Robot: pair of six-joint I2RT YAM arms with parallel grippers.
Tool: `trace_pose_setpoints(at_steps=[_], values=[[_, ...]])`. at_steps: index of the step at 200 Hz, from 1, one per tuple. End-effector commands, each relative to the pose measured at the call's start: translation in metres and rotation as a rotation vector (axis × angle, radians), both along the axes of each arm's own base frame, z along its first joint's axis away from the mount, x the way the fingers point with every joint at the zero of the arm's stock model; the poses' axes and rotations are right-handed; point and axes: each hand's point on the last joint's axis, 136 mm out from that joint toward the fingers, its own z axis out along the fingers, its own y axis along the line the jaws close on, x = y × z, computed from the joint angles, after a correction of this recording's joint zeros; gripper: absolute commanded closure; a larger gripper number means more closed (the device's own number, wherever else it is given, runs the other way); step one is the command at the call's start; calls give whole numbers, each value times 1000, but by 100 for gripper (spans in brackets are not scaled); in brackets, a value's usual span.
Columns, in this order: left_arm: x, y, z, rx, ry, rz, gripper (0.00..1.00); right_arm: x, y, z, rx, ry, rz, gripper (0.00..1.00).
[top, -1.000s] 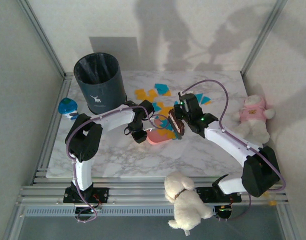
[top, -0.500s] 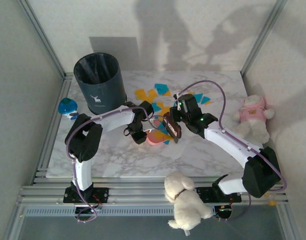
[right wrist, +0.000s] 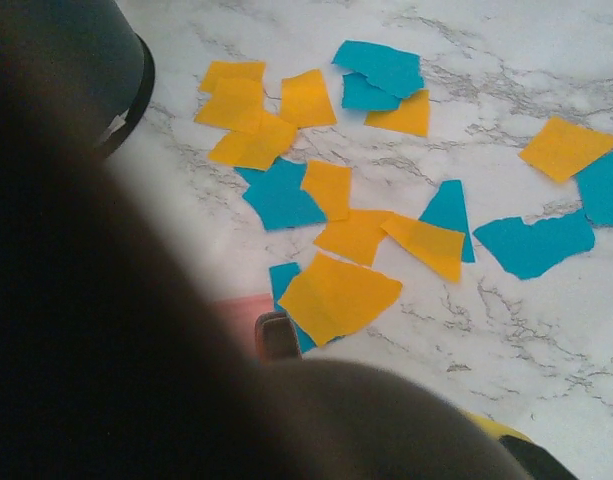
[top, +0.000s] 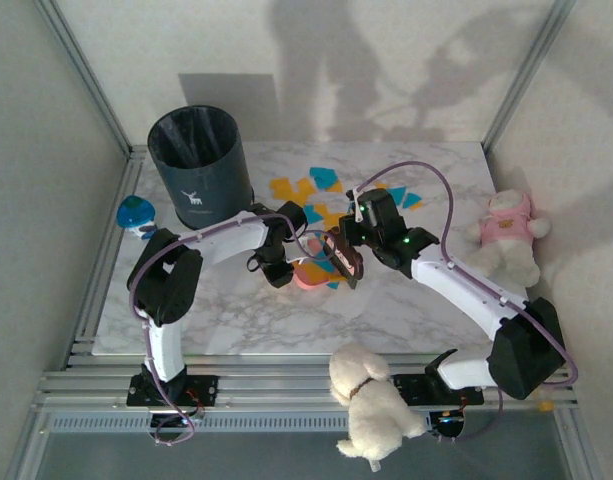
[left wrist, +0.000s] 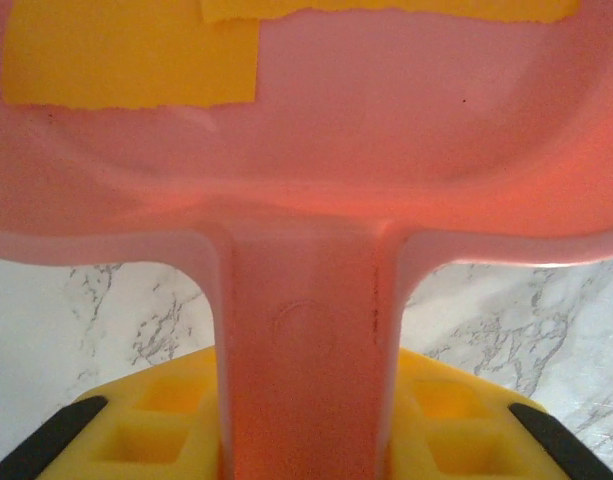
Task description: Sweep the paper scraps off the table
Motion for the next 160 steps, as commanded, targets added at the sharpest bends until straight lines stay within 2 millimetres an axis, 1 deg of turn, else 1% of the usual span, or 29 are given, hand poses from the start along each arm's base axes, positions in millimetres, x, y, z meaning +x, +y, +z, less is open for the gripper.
trace_pose_setpoints(at_steps=[1, 22, 47, 74, 99, 126, 160], values=[[-15, 9, 1, 28, 30, -11, 100, -4, -3, 18, 26, -40, -15, 100], [-18, 11, -1, 32, 37, -6, 100, -2, -7, 26, 41, -62, -51, 100], [-18, 12, 0, 27, 30, 12, 100, 6, -15, 36, 47, -100, -115, 100], [-13, 13, 1, 12, 19, 67, 100, 20, -27, 45, 9, -141, -211, 100], [-10, 16, -1, 10, 15, 117, 100, 34, -31, 48, -43, -165, -252, 100], [-8, 20, -2, 14, 10, 140, 100, 48, -31, 47, -71, -166, -273, 100], [-1, 23, 0, 7, 1, 162, 100, 64, -30, 37, -122, -153, -283, 100]])
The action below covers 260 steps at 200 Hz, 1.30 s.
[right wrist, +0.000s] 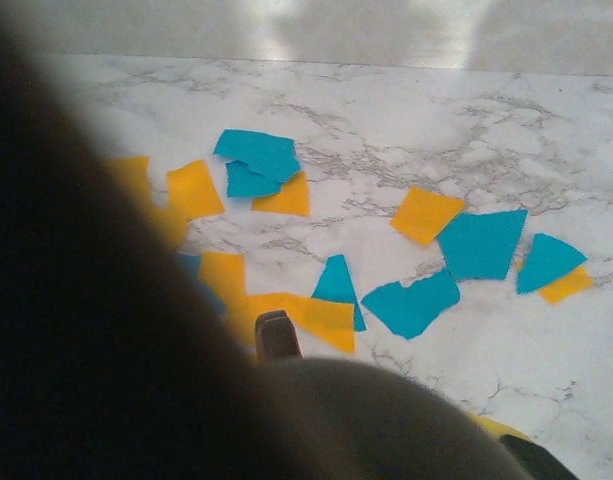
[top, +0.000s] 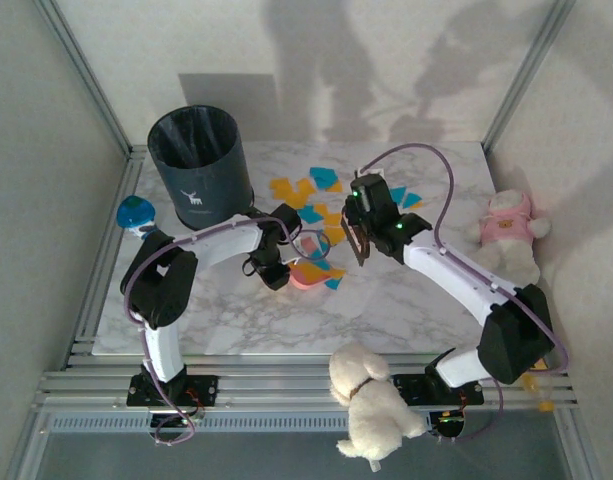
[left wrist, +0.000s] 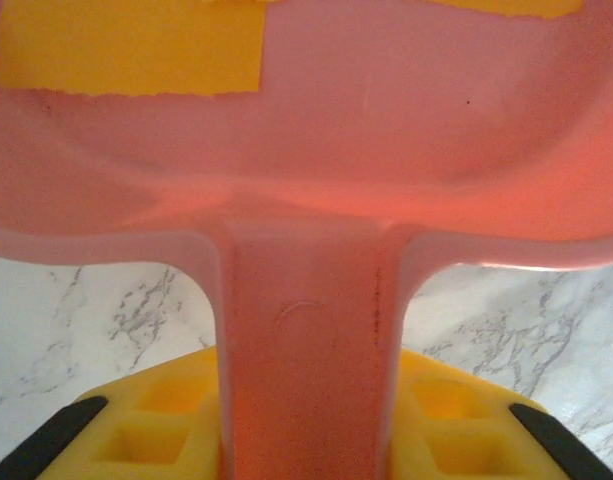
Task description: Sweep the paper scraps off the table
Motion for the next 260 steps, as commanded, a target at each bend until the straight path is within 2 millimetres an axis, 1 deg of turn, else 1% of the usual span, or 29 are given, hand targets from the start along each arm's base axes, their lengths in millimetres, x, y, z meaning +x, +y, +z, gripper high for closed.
trace_pose_setpoints(at_steps=[1, 50, 67, 93, 105, 123, 157, 181, 214, 243, 260], values=[[1, 12, 4, 22, -1, 52, 100, 18, -5, 14, -31, -46, -43, 100], [10, 14, 1, 34, 7, 67, 100, 30, -15, 0, -102, -19, -125, 100], [13, 13, 1, 36, 8, 59, 100, 32, -15, -4, -116, -10, -127, 100], [14, 13, -2, 45, 20, 49, 100, 33, -4, -15, -118, 27, -70, 100], [14, 12, -3, 47, 28, 42, 100, 32, 4, -19, -107, 45, -21, 100], [14, 12, -5, 54, 34, 37, 100, 27, 17, -25, -85, 65, 60, 100], [15, 12, -7, 57, 40, 28, 100, 15, 35, -36, -72, 113, 188, 100], [14, 11, -7, 54, 41, 21, 100, 7, 43, -38, -55, 122, 245, 100], [15, 8, -4, 41, 40, 16, 100, 2, 51, -40, -31, 137, 271, 100], [15, 8, -5, 41, 40, 14, 100, -1, 61, -37, 6, 141, 303, 100], [15, 9, -5, 42, 42, 15, 100, -3, 64, -36, 14, 146, 311, 100]])
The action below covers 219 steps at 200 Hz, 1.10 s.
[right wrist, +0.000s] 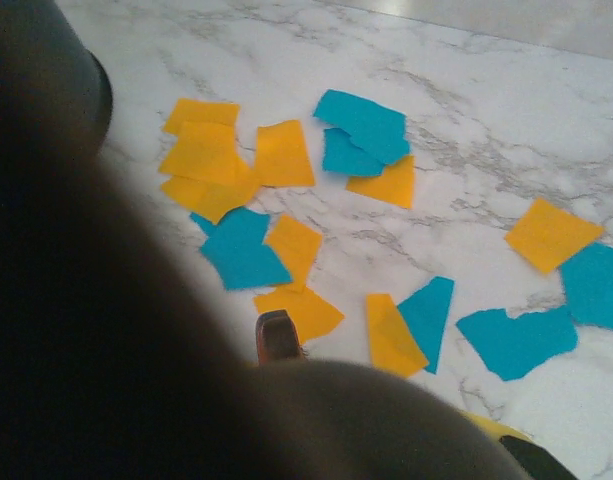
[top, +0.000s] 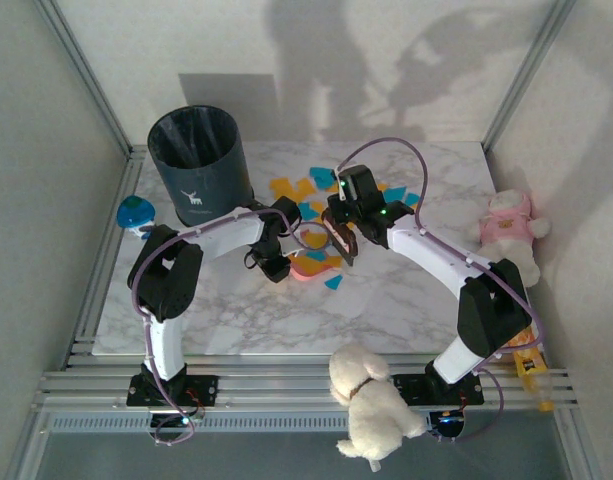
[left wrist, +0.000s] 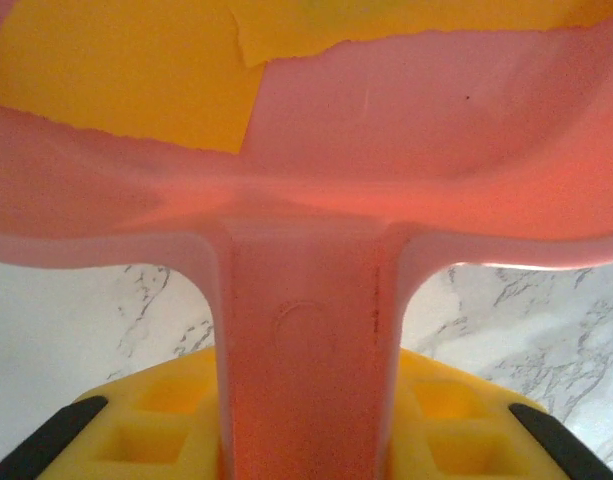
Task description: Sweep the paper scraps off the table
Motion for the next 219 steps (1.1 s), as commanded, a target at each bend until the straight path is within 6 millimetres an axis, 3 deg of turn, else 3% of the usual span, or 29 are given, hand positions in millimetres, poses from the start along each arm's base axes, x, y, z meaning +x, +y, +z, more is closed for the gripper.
trace_pose_setpoints(at_steps=[1, 103, 174, 219], values=[[-4, 9, -3, 39, 40, -4, 100, -17, 13, -8, 27, 59, 64, 100], [-13, -1, 2, 3, 48, -47, 100, -29, 19, 7, 115, 66, 67, 100], [-12, 2, 4, 0, 20, -35, 100, -24, -18, 28, 88, -8, -117, 100], [-12, -3, 10, -46, -19, -39, 100, -31, -30, 50, 118, -60, -148, 100]])
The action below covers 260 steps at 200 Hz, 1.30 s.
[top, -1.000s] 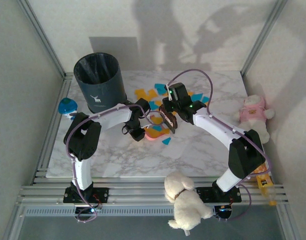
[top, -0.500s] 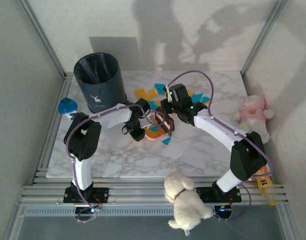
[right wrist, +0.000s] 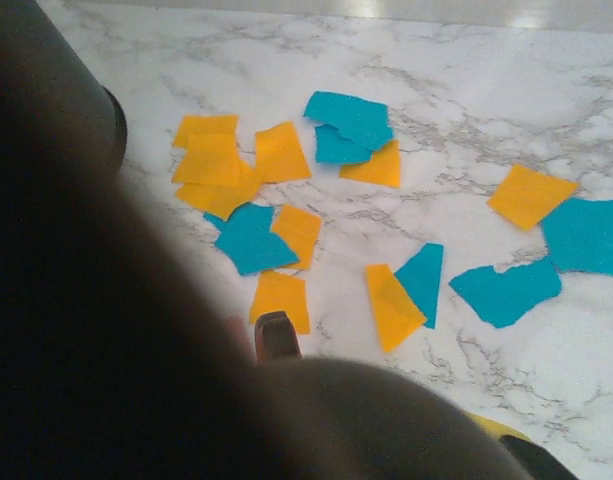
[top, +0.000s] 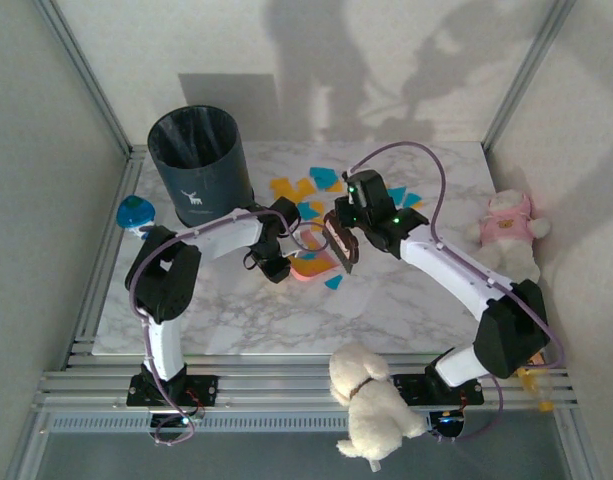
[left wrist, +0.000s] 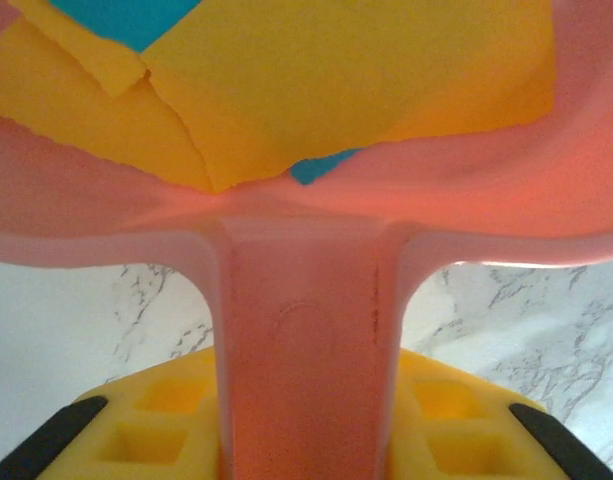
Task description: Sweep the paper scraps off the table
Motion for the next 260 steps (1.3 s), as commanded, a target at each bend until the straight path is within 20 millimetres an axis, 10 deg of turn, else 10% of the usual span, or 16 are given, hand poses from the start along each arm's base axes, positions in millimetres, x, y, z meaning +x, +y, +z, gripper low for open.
trace_pose_setpoints(at_steps=[1, 151, 260], values=[[-10, -1, 9, -27, -4, -29, 100, -4, -11, 22, 24, -58, -53, 100], [7, -31, 93, -316, -251, -50, 100, -16, -112, 23, 63, -57, -280, 100], [40, -51, 189, -580, -380, 77, 100, -22, -121, 19, 79, -46, -290, 100]])
